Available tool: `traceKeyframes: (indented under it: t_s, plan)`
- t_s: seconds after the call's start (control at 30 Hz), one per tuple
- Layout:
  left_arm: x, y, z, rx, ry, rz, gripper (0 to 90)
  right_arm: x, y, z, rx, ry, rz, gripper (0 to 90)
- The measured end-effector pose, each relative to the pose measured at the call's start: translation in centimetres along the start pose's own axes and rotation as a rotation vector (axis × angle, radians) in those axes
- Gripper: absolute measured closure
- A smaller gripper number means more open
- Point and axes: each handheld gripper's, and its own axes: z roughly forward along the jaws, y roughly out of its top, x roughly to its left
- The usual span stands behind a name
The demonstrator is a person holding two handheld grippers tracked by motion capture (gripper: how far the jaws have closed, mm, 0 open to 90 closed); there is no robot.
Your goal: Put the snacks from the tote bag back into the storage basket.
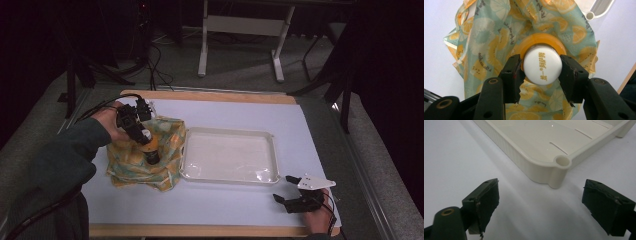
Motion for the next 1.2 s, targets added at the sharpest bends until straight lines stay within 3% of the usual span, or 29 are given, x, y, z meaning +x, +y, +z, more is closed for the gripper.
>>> traceKeyframes:
  t_s: [0.83,1.2]
  plan:
    - [-0.1,0.5,-0.1,0.018,0.009,-0.017,59.2,0.0,0.0,0.0,-0.001,0.000,0.000,13.9]
    - [-0.4,0.6,-1.1,0.022,0.025,-0.008,59.2,0.0,0.0,0.0,-0.002,0.000,0.001,13.9]
